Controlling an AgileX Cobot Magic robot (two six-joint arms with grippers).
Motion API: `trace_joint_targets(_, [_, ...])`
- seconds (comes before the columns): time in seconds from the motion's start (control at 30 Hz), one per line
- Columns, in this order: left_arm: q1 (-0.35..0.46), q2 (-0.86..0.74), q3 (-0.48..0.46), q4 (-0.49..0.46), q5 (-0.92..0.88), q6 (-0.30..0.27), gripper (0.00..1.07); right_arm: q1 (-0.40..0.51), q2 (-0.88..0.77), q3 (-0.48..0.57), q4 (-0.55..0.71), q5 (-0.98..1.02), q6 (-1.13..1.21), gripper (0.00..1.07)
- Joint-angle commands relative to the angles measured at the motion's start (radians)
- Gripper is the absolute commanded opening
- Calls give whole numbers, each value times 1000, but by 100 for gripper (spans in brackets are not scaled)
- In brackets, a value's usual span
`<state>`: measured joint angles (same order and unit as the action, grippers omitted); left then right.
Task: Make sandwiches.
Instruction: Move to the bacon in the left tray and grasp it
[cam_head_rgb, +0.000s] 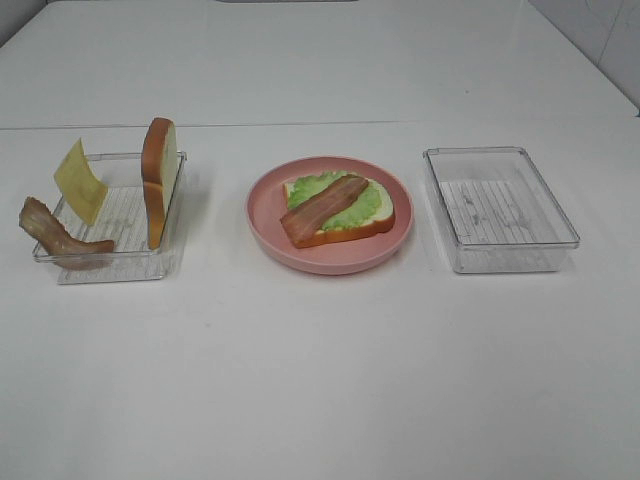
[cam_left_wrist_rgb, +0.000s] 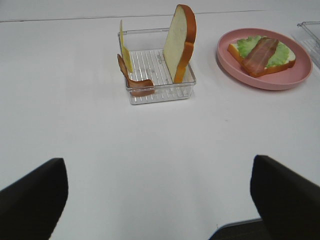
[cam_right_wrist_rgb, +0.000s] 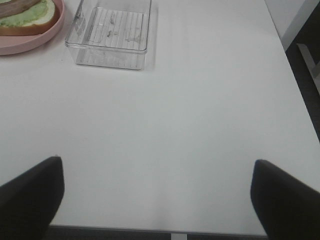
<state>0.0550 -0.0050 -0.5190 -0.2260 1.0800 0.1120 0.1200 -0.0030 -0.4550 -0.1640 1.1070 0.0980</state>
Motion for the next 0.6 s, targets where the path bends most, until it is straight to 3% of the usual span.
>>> trace_joint_targets(0.03, [1,-12,3,2,-6,-4,91,-5,-36,2,2,-5,-9,99])
trace_joint_targets(0.33, [1,7,-29,2,-50,-5,91,-5,-36,2,2,-5,-9,99])
trace_joint_targets(0.6, [1,220,-89,-1,-170,-13,91,-5,-36,2,2,-5,-9,99])
